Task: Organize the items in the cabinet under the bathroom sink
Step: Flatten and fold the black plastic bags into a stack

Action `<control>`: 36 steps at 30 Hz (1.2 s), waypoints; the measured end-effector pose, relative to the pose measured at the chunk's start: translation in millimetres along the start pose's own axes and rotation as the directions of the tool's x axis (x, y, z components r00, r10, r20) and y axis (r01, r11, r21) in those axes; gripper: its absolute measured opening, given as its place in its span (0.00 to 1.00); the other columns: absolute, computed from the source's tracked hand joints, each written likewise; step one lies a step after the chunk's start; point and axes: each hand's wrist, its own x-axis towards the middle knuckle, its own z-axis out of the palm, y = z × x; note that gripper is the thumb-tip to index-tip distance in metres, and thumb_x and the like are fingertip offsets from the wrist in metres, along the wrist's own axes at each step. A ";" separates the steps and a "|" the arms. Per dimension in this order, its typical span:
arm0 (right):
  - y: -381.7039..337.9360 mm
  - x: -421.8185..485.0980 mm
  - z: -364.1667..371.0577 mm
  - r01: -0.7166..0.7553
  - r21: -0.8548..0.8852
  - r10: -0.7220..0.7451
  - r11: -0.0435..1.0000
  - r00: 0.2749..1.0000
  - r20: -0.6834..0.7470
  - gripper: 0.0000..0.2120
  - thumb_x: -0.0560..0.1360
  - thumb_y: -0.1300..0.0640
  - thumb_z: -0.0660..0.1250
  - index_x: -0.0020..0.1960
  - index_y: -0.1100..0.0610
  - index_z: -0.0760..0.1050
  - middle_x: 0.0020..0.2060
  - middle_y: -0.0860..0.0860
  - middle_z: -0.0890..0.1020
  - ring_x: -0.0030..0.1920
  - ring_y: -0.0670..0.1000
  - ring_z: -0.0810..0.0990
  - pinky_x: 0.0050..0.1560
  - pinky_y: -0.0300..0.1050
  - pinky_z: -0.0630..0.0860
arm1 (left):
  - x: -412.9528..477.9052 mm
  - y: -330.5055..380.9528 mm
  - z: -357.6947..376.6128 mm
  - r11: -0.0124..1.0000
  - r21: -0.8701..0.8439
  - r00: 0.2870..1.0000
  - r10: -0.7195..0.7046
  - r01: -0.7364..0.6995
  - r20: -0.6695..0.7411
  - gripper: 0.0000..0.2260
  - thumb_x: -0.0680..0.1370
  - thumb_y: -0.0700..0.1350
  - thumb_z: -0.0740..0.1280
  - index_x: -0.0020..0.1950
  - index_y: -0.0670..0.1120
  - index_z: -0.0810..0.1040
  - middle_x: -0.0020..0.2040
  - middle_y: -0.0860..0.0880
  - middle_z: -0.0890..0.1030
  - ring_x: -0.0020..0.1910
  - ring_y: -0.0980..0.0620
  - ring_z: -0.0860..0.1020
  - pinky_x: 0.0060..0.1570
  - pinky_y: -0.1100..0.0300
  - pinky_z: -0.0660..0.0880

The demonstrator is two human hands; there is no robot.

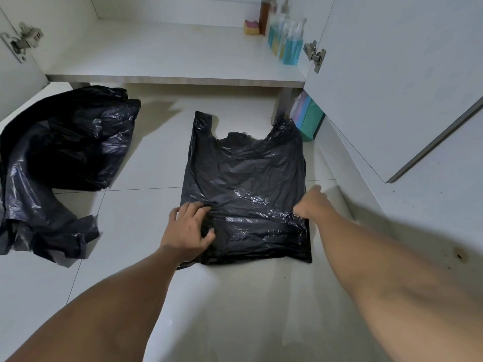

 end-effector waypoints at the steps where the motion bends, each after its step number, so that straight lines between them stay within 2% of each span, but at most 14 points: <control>1: -4.5 0.3 2.1 0.083 0.053 -0.074 0.995 0.983 -0.167 0.33 0.70 0.56 0.73 0.69 0.59 0.62 0.61 0.58 0.73 0.61 0.60 0.75 0.58 0.55 0.77 | 3.6 0.2 0.1 1.000 -0.016 1.000 0.014 -0.014 0.007 0.33 0.71 0.64 0.56 0.73 0.49 0.71 0.72 0.49 0.70 0.73 0.48 0.64 0.73 0.50 0.59; 2: -10.2 -2.2 4.7 0.198 0.041 -0.177 0.979 0.940 -0.293 0.27 0.72 0.55 0.72 0.67 0.58 0.65 0.60 0.57 0.73 0.60 0.59 0.75 0.56 0.55 0.77 | 6.4 1.1 -0.1 1.000 -0.024 0.998 0.018 -0.016 0.057 0.35 0.70 0.63 0.57 0.74 0.49 0.69 0.74 0.49 0.68 0.75 0.47 0.61 0.75 0.51 0.57; 3: -14.2 -3.6 10.3 0.306 -0.009 -0.291 0.952 0.896 -0.335 0.22 0.73 0.55 0.71 0.64 0.57 0.68 0.58 0.56 0.74 0.58 0.58 0.75 0.53 0.54 0.77 | 8.0 2.6 0.0 1.000 -0.020 0.991 0.010 -0.007 0.131 0.37 0.70 0.65 0.59 0.76 0.50 0.66 0.77 0.49 0.64 0.77 0.47 0.57 0.77 0.51 0.54; 5: -18.4 -8.2 24.8 0.446 -0.086 -0.454 0.891 0.864 -0.216 0.16 0.75 0.54 0.69 0.61 0.55 0.72 0.58 0.54 0.73 0.59 0.57 0.74 0.51 0.51 0.75 | 8.9 4.5 0.8 0.999 0.017 0.959 -0.032 0.029 0.283 0.43 0.70 0.72 0.62 0.80 0.52 0.59 0.80 0.50 0.57 0.79 0.47 0.52 0.78 0.51 0.51; 7: -13.7 -8.7 40.5 0.454 -0.158 -0.461 0.877 0.887 -0.013 0.19 0.75 0.51 0.70 0.64 0.54 0.73 0.63 0.54 0.71 0.65 0.58 0.70 0.56 0.53 0.74 | 8.1 5.1 2.3 0.997 0.046 0.926 -0.069 0.056 0.370 0.52 0.64 0.79 0.61 0.81 0.53 0.55 0.81 0.51 0.54 0.80 0.47 0.50 0.78 0.51 0.51; 9: -2.5 -6.3 52.0 0.402 -0.194 -0.395 0.895 0.916 0.073 0.26 0.76 0.47 0.70 0.70 0.55 0.70 0.67 0.55 0.67 0.69 0.59 0.65 0.63 0.57 0.72 | 8.0 5.8 2.8 0.996 0.062 0.913 -0.086 0.067 0.399 0.57 0.60 0.82 0.61 0.81 0.53 0.53 0.81 0.52 0.53 0.80 0.48 0.50 0.78 0.51 0.52; 11: 4.1 -6.2 56.1 0.389 -0.193 -0.384 0.901 0.921 0.064 0.29 0.76 0.45 0.69 0.72 0.55 0.68 0.69 0.55 0.66 0.70 0.59 0.64 0.65 0.58 0.71 | 9.9 6.9 1.4 0.994 0.086 0.912 -0.097 0.068 0.399 0.58 0.58 0.82 0.63 0.81 0.54 0.54 0.80 0.52 0.55 0.79 0.48 0.51 0.78 0.51 0.54; 14: 0.5 -5.4 51.6 0.393 -0.187 -0.401 0.900 0.916 -0.003 0.27 0.75 0.46 0.69 0.71 0.55 0.70 0.66 0.55 0.70 0.68 0.58 0.66 0.61 0.56 0.74 | 13.9 14.3 -5.2 0.991 0.116 0.915 -0.110 0.070 0.387 0.59 0.56 0.84 0.60 0.80 0.54 0.56 0.78 0.52 0.60 0.77 0.48 0.57 0.76 0.50 0.58; 19: -45.6 -1.8 36.2 0.463 -0.121 -0.474 0.878 0.875 -0.097 0.25 0.77 0.48 0.67 0.71 0.55 0.70 0.67 0.54 0.70 0.68 0.57 0.67 0.57 0.55 0.76 | 42.7 20.2 -40.6 0.992 0.109 0.963 -0.094 0.068 0.253 0.50 0.65 0.83 0.51 0.78 0.53 0.59 0.72 0.50 0.68 0.71 0.46 0.65 0.72 0.48 0.61; 22: -99.5 -1.6 21.3 0.525 -0.077 -0.530 0.847 0.845 -0.067 0.25 0.78 0.47 0.68 0.72 0.54 0.70 0.68 0.54 0.71 0.68 0.57 0.70 0.60 0.55 0.74 | 78.1 -7.2 -90.7 0.990 0.116 0.950 -0.113 0.082 0.291 0.43 0.72 0.75 0.59 0.80 0.52 0.55 0.75 0.47 0.66 0.73 0.43 0.66 0.71 0.44 0.64; 25: -164.3 -10.6 -0.3 0.620 -0.061 -0.621 0.782 0.784 -0.004 0.26 0.78 0.46 0.68 0.72 0.54 0.69 0.70 0.54 0.70 0.68 0.57 0.72 0.64 0.54 0.73 | 109.1 -53.4 -165.2 0.977 0.190 0.937 -0.155 0.099 0.312 0.42 0.74 0.69 0.65 0.80 0.51 0.54 0.76 0.46 0.65 0.71 0.42 0.69 0.67 0.43 0.70; 30: -272.9 -41.5 -17.7 0.758 -0.041 -0.758 0.650 0.652 0.026 0.24 0.79 0.48 0.67 0.70 0.59 0.71 0.68 0.56 0.75 0.65 0.57 0.75 0.64 0.51 0.73 | 128.9 -133.8 -279.4 0.892 0.421 0.942 -0.268 0.164 0.202 0.32 0.75 0.66 0.66 0.73 0.49 0.68 0.67 0.46 0.75 0.62 0.44 0.76 0.59 0.48 0.76; 33: -322.5 -64.3 -4.6 0.796 0.040 -0.797 0.604 0.602 0.055 0.27 0.79 0.48 0.66 0.74 0.57 0.67 0.70 0.55 0.72 0.68 0.56 0.73 0.65 0.50 0.72 | 123.3 -171.7 -291.6 0.871 0.393 0.927 -0.360 0.295 0.101 0.28 0.77 0.65 0.65 0.71 0.49 0.70 0.64 0.47 0.77 0.59 0.44 0.77 0.56 0.50 0.77; 36: -358.8 -76.0 24.1 0.797 0.144 -0.810 0.586 0.579 0.088 0.26 0.79 0.49 0.67 0.74 0.57 0.67 0.69 0.55 0.73 0.66 0.56 0.74 0.64 0.48 0.72 | 117.3 -209.4 -276.3 0.847 0.391 0.902 -0.423 0.361 0.086 0.27 0.77 0.62 0.66 0.71 0.49 0.70 0.64 0.47 0.75 0.61 0.44 0.76 0.54 0.51 0.76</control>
